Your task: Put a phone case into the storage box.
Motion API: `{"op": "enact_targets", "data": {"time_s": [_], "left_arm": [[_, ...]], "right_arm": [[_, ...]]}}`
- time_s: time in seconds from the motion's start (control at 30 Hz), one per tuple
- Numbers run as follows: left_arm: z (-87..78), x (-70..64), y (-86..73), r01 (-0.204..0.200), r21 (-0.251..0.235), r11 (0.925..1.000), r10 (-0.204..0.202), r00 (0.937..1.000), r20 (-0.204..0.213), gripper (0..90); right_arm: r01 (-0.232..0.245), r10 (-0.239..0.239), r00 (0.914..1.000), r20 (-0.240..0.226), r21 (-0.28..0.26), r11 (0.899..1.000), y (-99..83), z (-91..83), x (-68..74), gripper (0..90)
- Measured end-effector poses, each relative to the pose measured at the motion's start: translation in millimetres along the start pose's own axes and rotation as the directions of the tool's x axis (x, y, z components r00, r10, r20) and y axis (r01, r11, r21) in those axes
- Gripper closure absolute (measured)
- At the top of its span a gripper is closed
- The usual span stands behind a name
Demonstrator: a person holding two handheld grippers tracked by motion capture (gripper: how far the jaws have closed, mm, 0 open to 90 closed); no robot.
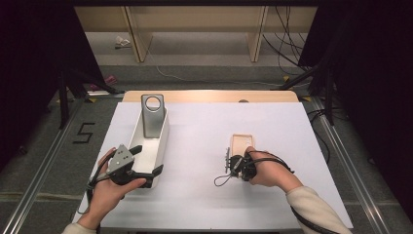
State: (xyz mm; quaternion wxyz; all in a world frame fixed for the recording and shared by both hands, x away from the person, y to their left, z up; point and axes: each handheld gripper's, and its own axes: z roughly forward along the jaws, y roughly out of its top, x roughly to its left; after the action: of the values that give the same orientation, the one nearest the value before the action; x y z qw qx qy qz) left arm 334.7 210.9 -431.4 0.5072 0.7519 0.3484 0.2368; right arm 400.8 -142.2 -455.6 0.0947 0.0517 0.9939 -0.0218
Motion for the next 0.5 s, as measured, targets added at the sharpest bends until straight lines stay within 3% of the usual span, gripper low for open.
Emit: {"op": "enact_targets", "data": {"time_s": [0.5], "left_arm": [[0.1, -0.4, 0.0, -0.001, -0.001, 1.0, 0.001, 1.0, 0.002, 2.3]], "right_arm": [[0.014, -0.014, 0.9999, -0.005, -0.014, 1.0, -1.5, -0.7, 1.7, 85.7]]}}
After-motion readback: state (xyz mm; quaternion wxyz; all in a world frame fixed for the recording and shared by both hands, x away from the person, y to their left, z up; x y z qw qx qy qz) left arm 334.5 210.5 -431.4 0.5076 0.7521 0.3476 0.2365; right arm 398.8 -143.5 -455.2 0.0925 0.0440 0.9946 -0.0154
